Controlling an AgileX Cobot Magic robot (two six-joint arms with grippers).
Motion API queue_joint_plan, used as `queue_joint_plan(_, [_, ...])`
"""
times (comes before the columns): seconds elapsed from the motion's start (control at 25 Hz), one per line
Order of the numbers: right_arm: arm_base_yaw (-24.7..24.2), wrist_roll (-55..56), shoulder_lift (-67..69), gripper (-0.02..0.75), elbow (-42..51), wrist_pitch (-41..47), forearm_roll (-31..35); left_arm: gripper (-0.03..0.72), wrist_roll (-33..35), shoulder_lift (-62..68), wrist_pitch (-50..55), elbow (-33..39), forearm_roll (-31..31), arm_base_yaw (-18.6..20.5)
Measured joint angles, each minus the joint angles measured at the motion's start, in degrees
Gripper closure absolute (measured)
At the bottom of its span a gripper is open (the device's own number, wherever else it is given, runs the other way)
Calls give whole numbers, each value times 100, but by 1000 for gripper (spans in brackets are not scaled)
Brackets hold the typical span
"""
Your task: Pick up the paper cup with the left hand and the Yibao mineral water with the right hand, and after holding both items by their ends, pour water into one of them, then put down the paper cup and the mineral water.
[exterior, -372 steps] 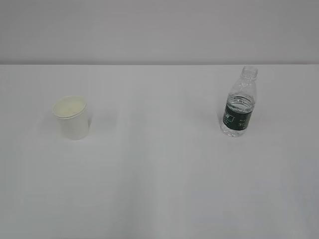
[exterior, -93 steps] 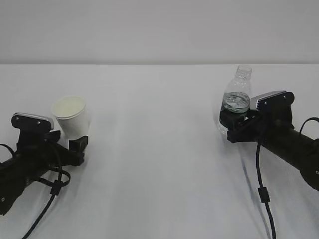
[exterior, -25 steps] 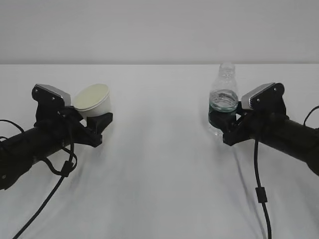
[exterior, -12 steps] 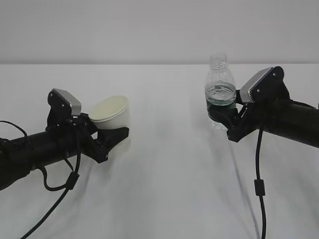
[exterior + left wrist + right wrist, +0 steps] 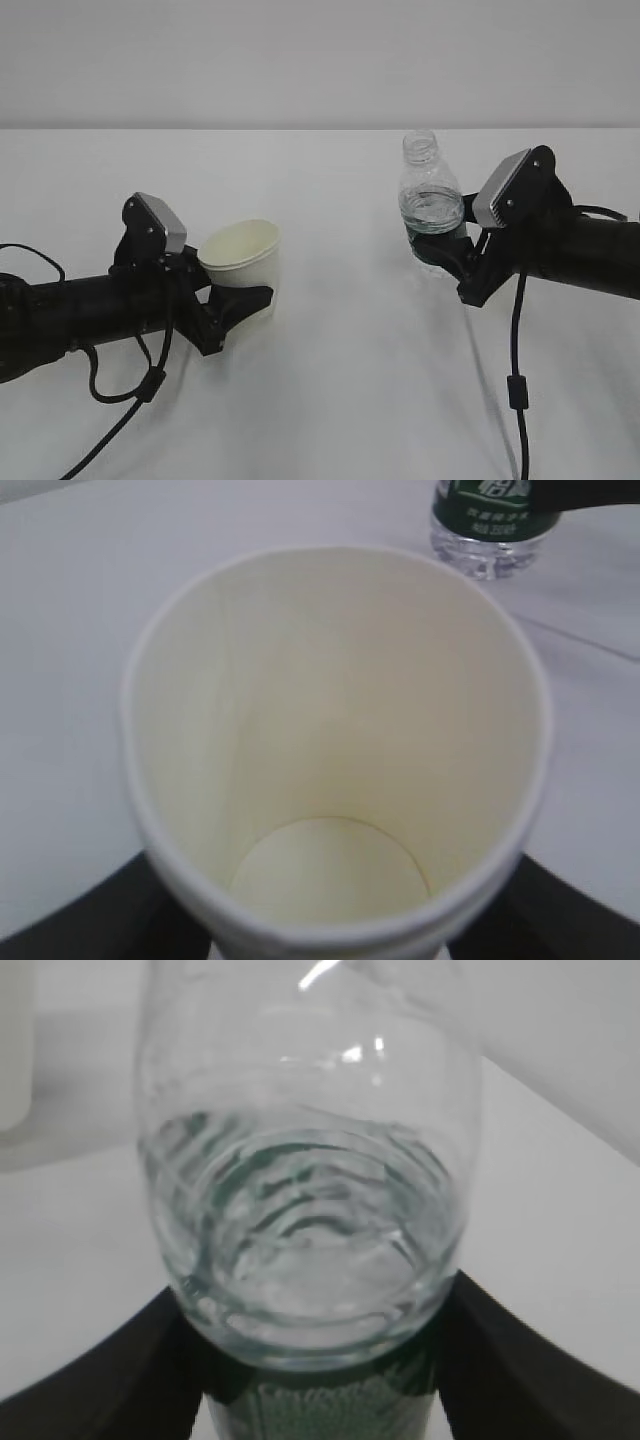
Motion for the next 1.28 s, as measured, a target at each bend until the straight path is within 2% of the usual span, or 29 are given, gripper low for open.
queue_joint_plan(0.16, [0,0,-3,246,0,0,-226,251,-123,0,131,-239,66,-240])
queue_joint_plan(0.88, [0,-95,-143,246,-450,797,-1502,267,-230,0,392,-646,261,-715])
queue_joint_plan(1.28, [166,-252,-451,246,-786,1387,-2156,267,-432,0,237,-646,345,-781])
